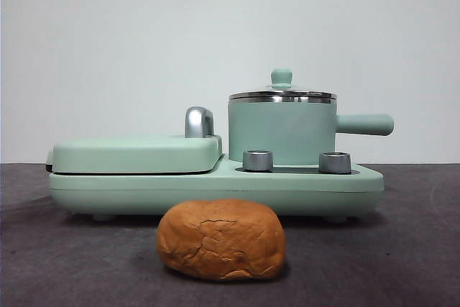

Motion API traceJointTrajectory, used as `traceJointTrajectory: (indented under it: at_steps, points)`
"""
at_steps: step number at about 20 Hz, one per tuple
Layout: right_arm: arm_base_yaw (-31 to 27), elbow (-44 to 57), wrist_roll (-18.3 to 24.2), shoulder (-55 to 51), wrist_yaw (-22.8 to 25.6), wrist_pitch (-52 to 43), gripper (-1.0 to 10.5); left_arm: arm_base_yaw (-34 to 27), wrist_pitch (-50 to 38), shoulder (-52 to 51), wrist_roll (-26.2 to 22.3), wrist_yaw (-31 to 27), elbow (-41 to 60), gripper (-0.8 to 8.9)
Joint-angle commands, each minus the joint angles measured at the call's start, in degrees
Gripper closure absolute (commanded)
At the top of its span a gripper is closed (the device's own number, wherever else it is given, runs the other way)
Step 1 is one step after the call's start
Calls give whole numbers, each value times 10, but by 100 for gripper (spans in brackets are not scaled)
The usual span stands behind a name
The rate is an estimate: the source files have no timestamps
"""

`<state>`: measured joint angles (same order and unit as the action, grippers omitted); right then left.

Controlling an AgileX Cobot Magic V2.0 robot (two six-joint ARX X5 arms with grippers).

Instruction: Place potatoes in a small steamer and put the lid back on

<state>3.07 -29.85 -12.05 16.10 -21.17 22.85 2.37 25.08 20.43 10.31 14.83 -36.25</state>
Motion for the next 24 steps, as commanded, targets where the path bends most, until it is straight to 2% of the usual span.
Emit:
traceJointTrajectory:
  at_steps: [1,6,13,15,18,20,22,24]
  points:
    - [2,-32,88,41,-26,29,934,0,33,45,-75,53,-42,805]
    - [2,-71,192,101,-44,78,934,2,83,113,-135,138,-86,805]
    - [3,-96,340,157,-43,111,934,27,92,181,-223,182,-99,806]
    - [8,-96,364,162,-43,113,934,39,92,196,-264,182,-100,804]
    - [17,-96,396,165,-40,120,893,55,92,210,-321,182,-100,676]
    - [21,-96,399,165,-35,121,761,63,91,214,-336,180,-100,570]
    - [22,-96,392,165,-22,122,643,69,87,215,-337,177,-100,545]
    - [22,-96,382,164,-12,122,629,73,81,215,-337,177,-100,545]
